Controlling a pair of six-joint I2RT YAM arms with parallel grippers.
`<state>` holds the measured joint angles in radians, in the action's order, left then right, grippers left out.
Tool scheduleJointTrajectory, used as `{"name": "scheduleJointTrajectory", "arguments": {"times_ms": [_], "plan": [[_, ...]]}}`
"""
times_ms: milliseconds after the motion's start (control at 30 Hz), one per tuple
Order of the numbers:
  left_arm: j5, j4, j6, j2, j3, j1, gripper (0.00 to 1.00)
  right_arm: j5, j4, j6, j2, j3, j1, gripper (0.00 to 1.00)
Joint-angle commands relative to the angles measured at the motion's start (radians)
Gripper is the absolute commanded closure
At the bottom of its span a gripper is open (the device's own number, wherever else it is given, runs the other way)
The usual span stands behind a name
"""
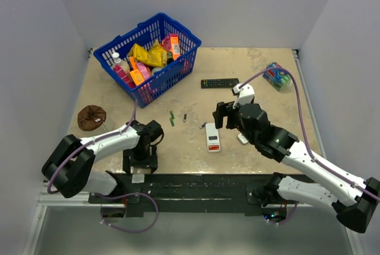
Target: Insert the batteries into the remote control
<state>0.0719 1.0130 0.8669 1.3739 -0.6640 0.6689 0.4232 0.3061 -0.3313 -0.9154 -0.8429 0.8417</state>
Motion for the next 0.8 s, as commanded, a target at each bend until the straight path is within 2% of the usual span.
{"name": "scheduleJointTrajectory", "arguments": {"times_ms": [0,100,333,600,700,767], "plan": [[-0.004,-0.019,-0.046,0.014,-0.023,-0.019,0.12,0.008,-0.045,0.009,0.036,0.011,-0.007,0.16],[-0.015,-0.039,-0.058,0.016,-0.032,-0.022,0.14,0.000,-0.053,0.015,0.043,0.019,-0.007,0.16],[0.031,-0.027,-0.049,-0.042,-0.123,-0.037,0.15,-0.179,-0.090,0.120,0.027,0.021,-0.007,0.16],[0.045,-0.128,-0.114,-0.157,-0.241,-0.209,0.15,-0.524,-0.094,0.255,-0.151,-0.033,-0.003,0.16],[0.034,-0.188,-0.146,-0.165,-0.301,-0.278,0.15,-0.590,-0.093,0.282,-0.240,-0.070,0.028,0.16],[0.006,-0.241,-0.163,-0.171,-0.328,-0.340,0.15,-0.587,-0.096,0.313,-0.311,-0.087,0.098,0.16]]}}
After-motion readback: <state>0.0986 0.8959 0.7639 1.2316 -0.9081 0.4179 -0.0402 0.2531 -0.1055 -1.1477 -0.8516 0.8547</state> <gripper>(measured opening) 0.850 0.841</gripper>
